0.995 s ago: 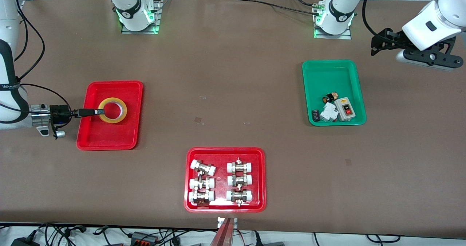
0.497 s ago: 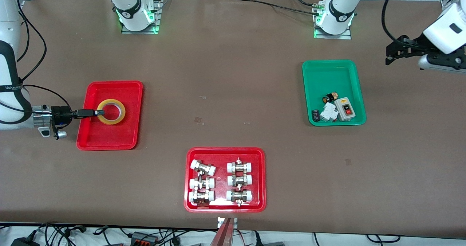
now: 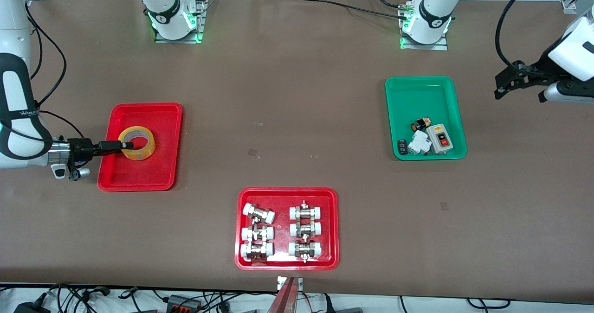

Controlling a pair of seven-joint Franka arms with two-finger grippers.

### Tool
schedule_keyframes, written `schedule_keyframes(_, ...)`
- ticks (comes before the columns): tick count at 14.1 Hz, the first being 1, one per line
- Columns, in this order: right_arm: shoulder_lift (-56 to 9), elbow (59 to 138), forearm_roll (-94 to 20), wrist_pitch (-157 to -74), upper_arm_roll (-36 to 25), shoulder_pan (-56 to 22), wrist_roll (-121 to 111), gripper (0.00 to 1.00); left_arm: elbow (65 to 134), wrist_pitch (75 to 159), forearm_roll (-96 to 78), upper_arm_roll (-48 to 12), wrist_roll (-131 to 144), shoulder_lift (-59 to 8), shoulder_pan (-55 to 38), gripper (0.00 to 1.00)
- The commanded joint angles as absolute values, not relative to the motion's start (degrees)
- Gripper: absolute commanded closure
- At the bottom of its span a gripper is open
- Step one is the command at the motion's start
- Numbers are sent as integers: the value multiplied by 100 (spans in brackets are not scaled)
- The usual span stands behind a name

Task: Left arm passes tape to right arm into tray
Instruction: 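Open the right gripper and raise it away from the tape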

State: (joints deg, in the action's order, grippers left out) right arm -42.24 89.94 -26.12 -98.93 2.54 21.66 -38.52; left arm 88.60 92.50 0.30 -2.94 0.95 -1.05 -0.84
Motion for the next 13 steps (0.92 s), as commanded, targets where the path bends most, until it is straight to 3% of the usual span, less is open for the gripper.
schedule_keyframes(1,-3430,9070,-1911,-9861,325,2092,-3090,0,8850,9317,0,-316,158,-167,44,0)
schedule_keyframes(6,-2559,8395,-469,-9273,334,1329,-1137,0,8842,9281,9,-308,79,-176,254,0)
schedule_keyframes(10,-2189,7648,-255,-8255,308,731,-300,0,8842,9124,18,-308,70,-185,413,0)
schedule_keyframes(13,-2118,7051,9,-8086,334,606,-343,0,8851,9123,18,-316,62,-185,527,0)
